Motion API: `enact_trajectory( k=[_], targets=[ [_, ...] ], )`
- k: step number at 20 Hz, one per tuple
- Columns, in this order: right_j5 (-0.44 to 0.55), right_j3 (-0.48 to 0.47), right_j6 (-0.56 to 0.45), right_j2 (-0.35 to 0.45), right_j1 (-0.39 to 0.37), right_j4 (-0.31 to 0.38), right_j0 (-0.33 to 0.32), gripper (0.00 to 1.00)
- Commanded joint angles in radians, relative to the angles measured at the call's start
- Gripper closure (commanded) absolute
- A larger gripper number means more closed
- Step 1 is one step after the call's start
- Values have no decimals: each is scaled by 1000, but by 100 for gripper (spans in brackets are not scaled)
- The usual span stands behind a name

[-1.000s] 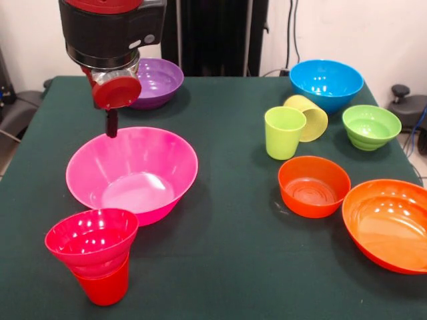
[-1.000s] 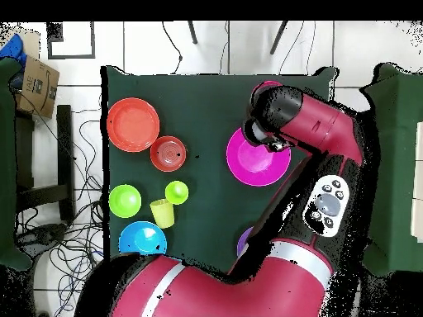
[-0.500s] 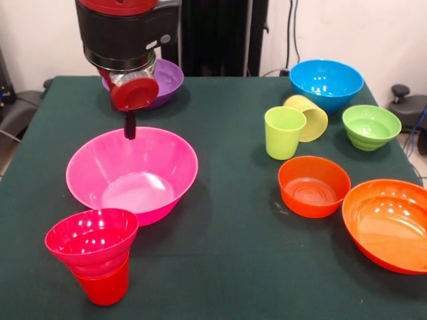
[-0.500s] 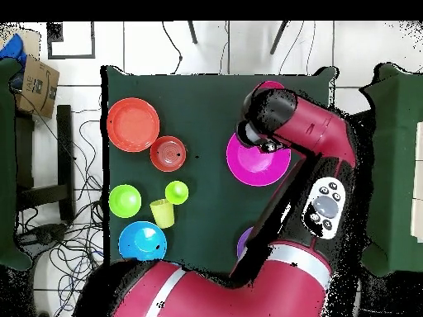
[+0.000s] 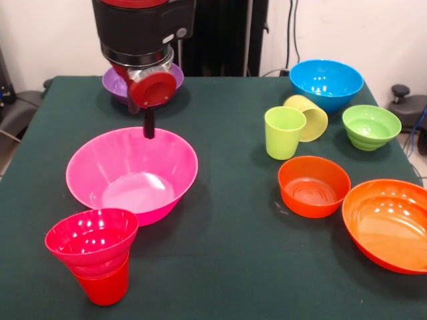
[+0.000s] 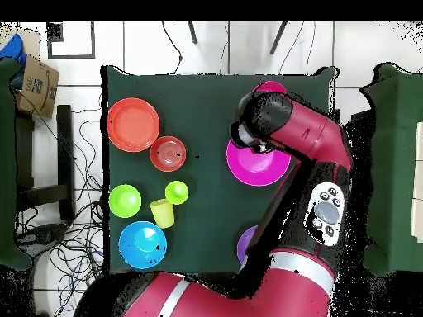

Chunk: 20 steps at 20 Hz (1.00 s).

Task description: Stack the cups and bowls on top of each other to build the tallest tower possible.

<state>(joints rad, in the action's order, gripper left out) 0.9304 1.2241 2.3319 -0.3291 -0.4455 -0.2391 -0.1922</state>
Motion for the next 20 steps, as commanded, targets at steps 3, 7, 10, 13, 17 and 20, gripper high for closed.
enact_trajectory(
  k=[3,7,10,13,17,20],
  targets=[
    [-50,192,-80,210,-54,-17,-33,0],
    [-89,260,-53,240,-88,-41,-37,0],
    [-100,295,-31,247,-108,-52,-36,0],
    [-119,328,-20,261,-123,-63,-39,0],
    [-139,368,7,274,-142,-83,-32,0],
    [-151,382,38,278,-146,-99,-23,0]
  ],
)
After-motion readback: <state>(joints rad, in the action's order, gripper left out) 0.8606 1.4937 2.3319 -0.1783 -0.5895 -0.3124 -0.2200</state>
